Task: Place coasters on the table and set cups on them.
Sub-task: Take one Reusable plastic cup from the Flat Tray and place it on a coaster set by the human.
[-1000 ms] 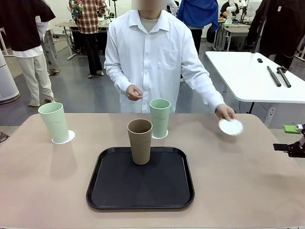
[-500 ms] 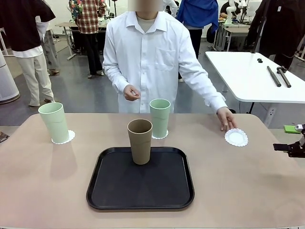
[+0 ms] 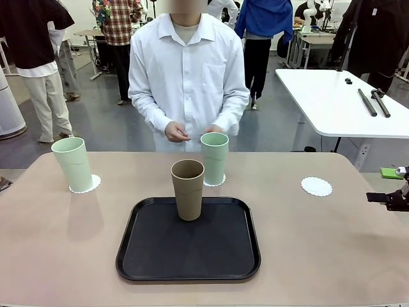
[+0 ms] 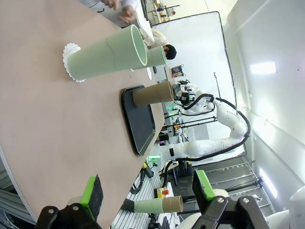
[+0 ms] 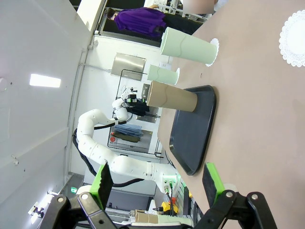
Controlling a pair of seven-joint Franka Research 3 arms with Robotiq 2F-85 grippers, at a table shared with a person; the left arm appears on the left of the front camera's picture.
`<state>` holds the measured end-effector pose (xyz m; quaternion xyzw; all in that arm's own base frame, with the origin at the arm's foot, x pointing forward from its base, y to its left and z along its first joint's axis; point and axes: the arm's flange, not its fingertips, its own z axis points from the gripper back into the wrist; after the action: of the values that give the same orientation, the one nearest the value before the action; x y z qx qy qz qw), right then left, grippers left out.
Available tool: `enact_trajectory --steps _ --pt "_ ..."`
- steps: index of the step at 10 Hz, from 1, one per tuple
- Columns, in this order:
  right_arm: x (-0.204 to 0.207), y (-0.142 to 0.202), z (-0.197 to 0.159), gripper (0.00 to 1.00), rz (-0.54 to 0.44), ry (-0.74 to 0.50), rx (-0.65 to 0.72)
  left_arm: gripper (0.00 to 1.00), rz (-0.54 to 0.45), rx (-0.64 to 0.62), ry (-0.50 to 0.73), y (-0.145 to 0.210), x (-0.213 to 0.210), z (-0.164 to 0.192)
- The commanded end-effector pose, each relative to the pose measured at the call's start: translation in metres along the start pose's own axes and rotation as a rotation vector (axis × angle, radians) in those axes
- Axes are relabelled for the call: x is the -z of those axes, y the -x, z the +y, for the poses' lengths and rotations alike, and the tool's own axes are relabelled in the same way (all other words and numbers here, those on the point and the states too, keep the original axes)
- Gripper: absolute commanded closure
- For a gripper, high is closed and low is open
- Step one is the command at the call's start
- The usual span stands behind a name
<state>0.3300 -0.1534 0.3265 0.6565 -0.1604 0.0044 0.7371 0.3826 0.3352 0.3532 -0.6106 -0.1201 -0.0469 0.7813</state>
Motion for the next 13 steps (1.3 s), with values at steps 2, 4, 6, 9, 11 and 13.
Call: enact_trajectory --steps 2,4,6,9,11,13 --pt "0.0 0.001 0.001 0.0 0.0 -0.008 -0.003 0.0 -0.001 -0.01 -0.01 0.0 -0.001 0.0" --pt "0.0 0.0 0.0 0.0 0.0 0.0 0.0 0.0 -0.001 -0.01 -0.01 0.0 -0.001 0.0" --pt "0.037 -0.04 0.032 0.0 0.101 0.119 -0.149 0.0 -0.001 -0.01 -0.01 0.0 -0.001 0.0" --pt "0.111 -0.086 0.093 0.0 0.22 0.35 -0.359 0.0 -0.001 -0.01 -0.01 0.0 -0.001 0.0" --pt "0.162 -0.077 0.138 0.0 0.383 0.485 -0.61 0.0 -0.001 -0.01 -0.01 0.0 -0.001 0.0" --pt "0.211 -0.046 0.174 0.0 0.521 0.598 -0.81 0.0 -0.001 -0.01 -0.01 0.0 -0.001 0.0"
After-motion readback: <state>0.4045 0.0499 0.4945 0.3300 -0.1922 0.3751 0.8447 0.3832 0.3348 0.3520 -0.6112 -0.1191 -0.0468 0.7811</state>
